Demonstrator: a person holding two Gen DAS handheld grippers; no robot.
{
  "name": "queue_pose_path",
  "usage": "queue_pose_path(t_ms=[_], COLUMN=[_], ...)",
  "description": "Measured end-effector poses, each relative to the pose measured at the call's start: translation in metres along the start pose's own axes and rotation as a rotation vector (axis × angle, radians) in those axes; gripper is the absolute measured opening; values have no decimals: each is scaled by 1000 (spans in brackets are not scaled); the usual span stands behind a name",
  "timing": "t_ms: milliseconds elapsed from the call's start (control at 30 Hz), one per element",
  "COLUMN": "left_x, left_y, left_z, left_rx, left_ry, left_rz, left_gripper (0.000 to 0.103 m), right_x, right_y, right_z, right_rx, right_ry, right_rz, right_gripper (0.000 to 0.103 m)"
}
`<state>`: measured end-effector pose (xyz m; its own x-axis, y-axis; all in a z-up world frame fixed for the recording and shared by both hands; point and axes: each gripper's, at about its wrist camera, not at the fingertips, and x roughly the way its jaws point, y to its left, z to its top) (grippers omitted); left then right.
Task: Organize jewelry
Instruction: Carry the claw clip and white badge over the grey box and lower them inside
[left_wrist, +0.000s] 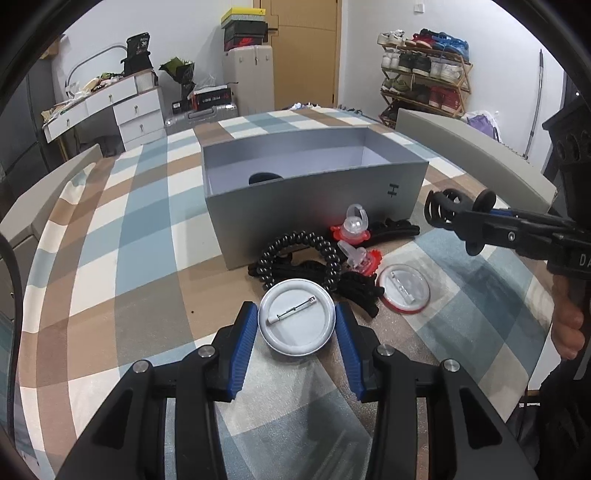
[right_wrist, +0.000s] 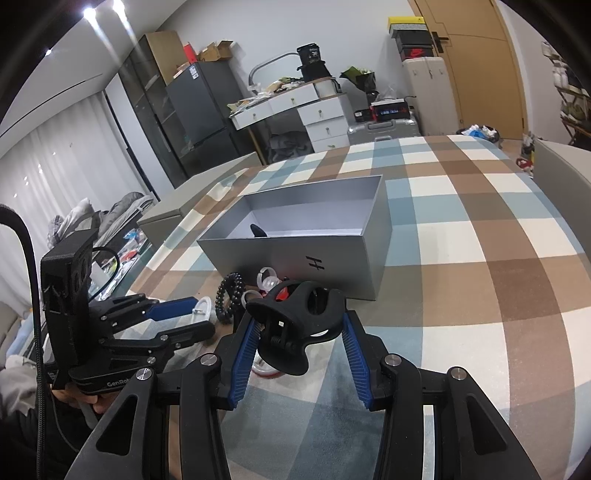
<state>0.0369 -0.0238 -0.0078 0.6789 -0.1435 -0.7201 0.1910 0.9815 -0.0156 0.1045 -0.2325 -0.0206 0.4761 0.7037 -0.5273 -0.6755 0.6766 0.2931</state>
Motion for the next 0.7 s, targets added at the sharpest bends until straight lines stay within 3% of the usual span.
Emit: queue_pose_path(t_ms=[700], left_x=[-5], left_y=[12], left_z=[6], left_rx=[-44], left_ry=[-74], left_rz=[27], left_gripper=[37], right_x=[0], right_y=[1], right_z=[1], right_rx=[-2], right_ry=[-7], right_rz=[3], right_gripper=[45])
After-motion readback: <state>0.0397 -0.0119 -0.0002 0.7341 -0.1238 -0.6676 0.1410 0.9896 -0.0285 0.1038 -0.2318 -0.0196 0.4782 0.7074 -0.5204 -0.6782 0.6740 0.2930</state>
